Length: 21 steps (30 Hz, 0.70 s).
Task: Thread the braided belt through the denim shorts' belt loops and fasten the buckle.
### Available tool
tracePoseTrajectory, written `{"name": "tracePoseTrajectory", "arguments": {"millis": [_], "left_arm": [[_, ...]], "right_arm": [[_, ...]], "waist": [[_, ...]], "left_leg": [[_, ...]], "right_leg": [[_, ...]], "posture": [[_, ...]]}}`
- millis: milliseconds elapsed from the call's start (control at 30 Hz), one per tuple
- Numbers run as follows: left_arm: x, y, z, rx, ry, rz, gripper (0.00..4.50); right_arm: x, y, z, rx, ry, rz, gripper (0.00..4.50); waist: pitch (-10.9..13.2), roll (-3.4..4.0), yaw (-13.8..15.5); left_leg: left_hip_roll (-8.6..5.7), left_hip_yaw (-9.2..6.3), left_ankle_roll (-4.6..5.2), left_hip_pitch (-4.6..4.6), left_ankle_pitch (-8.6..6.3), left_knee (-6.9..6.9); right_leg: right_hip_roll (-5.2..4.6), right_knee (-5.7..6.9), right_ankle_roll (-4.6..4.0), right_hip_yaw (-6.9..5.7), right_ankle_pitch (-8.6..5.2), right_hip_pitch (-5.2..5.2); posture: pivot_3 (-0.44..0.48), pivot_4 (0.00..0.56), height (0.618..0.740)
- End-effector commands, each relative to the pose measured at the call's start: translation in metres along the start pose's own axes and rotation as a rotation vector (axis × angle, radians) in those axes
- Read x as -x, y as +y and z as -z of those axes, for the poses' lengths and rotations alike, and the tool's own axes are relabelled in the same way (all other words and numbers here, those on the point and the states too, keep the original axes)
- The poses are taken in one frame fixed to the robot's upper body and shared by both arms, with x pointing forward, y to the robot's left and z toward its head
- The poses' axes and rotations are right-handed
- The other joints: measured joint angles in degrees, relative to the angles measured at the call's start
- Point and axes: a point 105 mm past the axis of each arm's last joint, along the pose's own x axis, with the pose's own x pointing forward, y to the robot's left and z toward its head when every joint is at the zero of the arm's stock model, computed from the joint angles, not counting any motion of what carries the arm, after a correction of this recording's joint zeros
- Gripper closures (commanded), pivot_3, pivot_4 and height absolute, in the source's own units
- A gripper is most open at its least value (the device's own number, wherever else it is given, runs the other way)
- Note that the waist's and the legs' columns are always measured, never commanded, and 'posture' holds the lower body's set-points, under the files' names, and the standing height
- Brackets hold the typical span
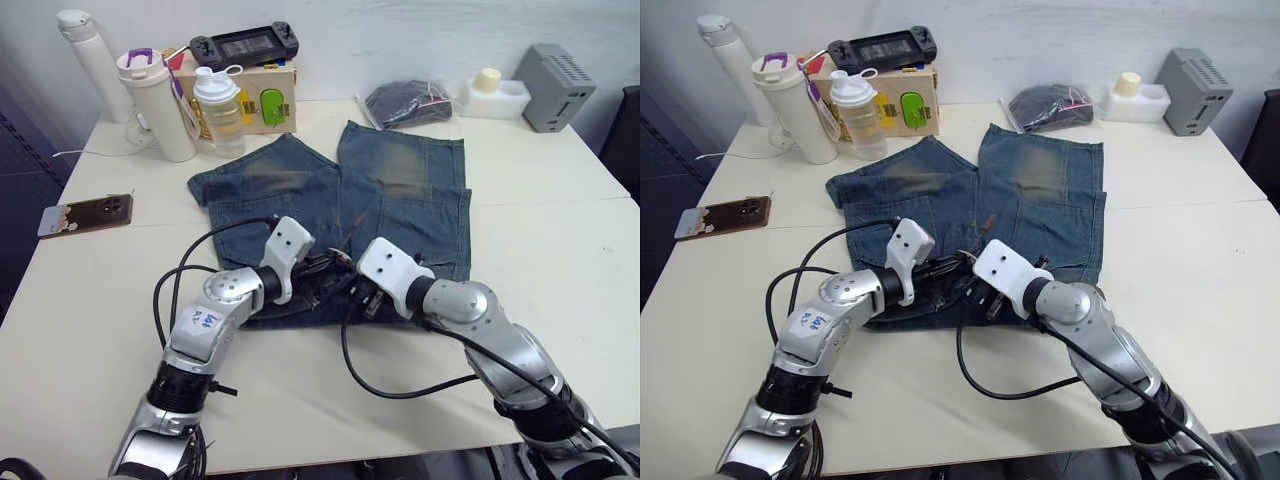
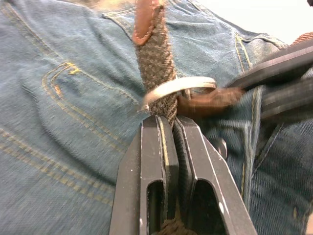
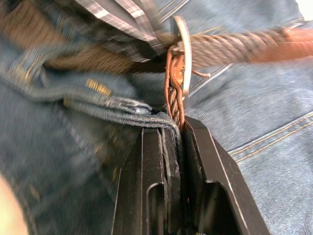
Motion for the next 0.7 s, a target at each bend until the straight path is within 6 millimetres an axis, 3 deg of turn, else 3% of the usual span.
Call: {"name": "tracePoseTrajectory", "arguments": {"millis": [33, 100, 133, 167, 333, 467, 600, 700], "left_arm": [[-0.004, -0.002, -0.014, -0.049, -0.054, 0.017, 4.5], [-0.004, -0.002, -0.012, -0.05, -0.051, 0.018, 4.5], [-0.004, -0.002, -0.011, -0.049, -0.05, 0.019, 4.5], [-0.005, -0.003, -0.01, -0.051, -0.048, 0.021, 4.5], [-0.006, -0.002, -0.008, -0.118, -0.031, 0.022, 4.5], [-0.007, -0.001, -0.009, -0.199, -0.024, 0.022, 4.5], [-0.008, -0.002, -0.015, -0.28, -0.047, 0.022, 4.5], [-0.007, -0.003, -0.019, -0.361, -0.057, 0.02, 4.5]], "right_arm": [[0.005, 0.008, -0.016, 0.044, -0.077, -0.046, 4.03], [0.011, 0.005, -0.018, 0.035, -0.098, -0.047, 3.04], [0.017, 0.001, -0.02, 0.036, -0.112, -0.049, 2.76], [0.024, -0.004, -0.022, 0.041, -0.127, -0.051, 2.15], [0.056, -0.026, -0.037, 0.059, -0.222, -0.087, 0.2], [0.062, -0.049, -0.048, 0.196, -0.255, -0.022, 0.2], [0.038, -0.057, -0.028, 0.516, -0.138, 0.047, 0.2], [0.024, -0.057, -0.019, 0.653, -0.107, 0.048, 0.2]], "waist": [[0.0, 0.0, 0.05], [0.0, 0.0, 0.1], [0.0, 0.0, 0.12], [0.0, 0.0, 0.12], [0.01, -0.01, 0.35], [0.01, -0.01, 0.25], [0.01, -0.02, 0.23], [0.01, -0.02, 0.27]], "left_leg": [[0.0, 0.0, 0.0, 0.0, 0.0, 0.0], [0.0, 0.0, 0.0, 0.0, 0.0, 0.01], [0.0, 0.0, 0.0, 0.0, 0.0, 0.01], [0.0, 0.0, 0.0, 0.0, 0.0, 0.02], [-0.02, -0.02, 0.01, -0.03, 0.0, 0.1], [0.01, -0.02, 0.01, -0.02, 0.0, 0.07], [-0.01, 0.0, 0.01, -0.01, 0.0, 0.04], [-0.02, 0.03, 0.01, -0.02, 0.01, 0.05]], "right_leg": [[0.0, -0.01, 0.0, 0.0, 0.0, 0.0], [-0.01, -0.03, 0.0, 0.0, 0.0, 0.02], [-0.01, -0.04, 0.0, -0.01, 0.0, 0.02], [-0.01, -0.04, 0.0, -0.01, 0.0, 0.02], [-0.04, -0.34, 0.06, -0.09, 0.03, 0.12], [-0.03, -0.36, 0.06, -0.19, 0.03, 0.12], [-0.05, -0.34, 0.06, -0.18, 0.03, 0.11], [-0.07, -0.32, 0.06, -0.18, 0.03, 0.08]], "posture": [[0.0, 0.15, 0.682], [0.0, 0.15, 0.682], [0.0, 0.15, 0.682], [0.0, 0.15, 0.682], [0.0, 0.15, 0.682], [0.0, 0.15, 0.682], [0.0, 0.15, 0.682], [0.0, 0.15, 0.682]]}}
